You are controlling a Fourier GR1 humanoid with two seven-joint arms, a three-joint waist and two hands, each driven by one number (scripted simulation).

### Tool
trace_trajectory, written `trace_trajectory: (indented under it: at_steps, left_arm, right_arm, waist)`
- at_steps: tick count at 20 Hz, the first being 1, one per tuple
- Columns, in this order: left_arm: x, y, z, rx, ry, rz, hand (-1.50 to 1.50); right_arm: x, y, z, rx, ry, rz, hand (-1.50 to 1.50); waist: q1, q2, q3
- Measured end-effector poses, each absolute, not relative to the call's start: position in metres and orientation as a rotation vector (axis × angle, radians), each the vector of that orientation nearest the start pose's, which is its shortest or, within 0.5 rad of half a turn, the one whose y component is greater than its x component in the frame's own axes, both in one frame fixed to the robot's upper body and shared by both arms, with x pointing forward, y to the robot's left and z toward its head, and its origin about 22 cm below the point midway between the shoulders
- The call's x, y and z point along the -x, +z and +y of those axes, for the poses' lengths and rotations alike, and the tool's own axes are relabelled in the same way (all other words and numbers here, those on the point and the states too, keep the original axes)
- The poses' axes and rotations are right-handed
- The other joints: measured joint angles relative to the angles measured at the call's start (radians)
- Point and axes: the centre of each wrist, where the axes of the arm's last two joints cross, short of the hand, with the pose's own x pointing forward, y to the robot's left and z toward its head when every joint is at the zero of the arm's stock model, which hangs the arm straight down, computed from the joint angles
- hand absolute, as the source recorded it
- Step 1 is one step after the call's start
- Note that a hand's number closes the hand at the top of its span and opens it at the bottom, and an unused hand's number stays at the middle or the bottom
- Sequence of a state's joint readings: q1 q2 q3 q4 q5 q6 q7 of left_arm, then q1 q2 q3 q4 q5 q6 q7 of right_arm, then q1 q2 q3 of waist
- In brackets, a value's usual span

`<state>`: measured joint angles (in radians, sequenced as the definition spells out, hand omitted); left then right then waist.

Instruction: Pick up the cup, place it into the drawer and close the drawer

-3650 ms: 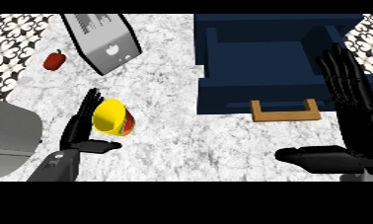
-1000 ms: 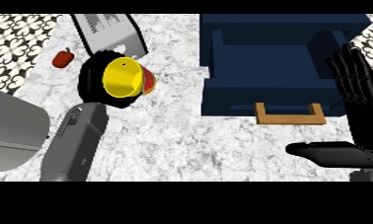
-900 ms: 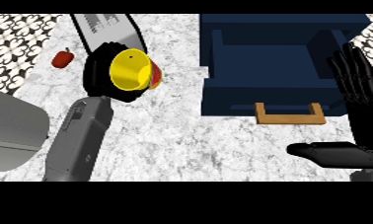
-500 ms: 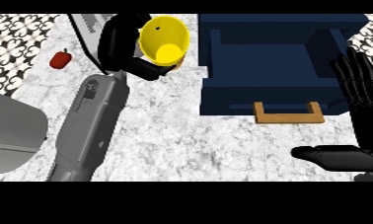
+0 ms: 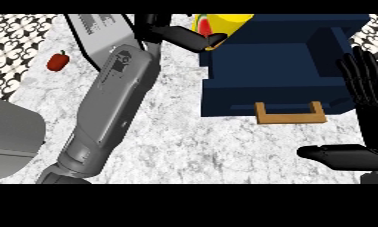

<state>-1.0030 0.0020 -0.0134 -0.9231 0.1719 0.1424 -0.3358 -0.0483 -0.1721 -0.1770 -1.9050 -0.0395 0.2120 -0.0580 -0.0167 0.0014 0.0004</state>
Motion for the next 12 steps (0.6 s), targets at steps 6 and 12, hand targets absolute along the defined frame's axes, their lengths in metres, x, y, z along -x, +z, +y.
trace_trajectory:
  at_steps: [6,12]
  left_arm:
    - [-0.426,0.172,0.053,0.295,-0.152,-2.035,1.50]
    - [-0.431,0.168,0.033,0.254,-0.167,-1.975,1.50]
  right_arm:
    - [-0.241,0.110,-0.290,0.064,0.236,-2.000,-1.50]
    - [-0.246,0.110,-0.292,0.061,0.254,-2.005,-1.50]
  waist:
    - [-0.011,0.003,0.000]
    - [-0.025,0.006,0.000]
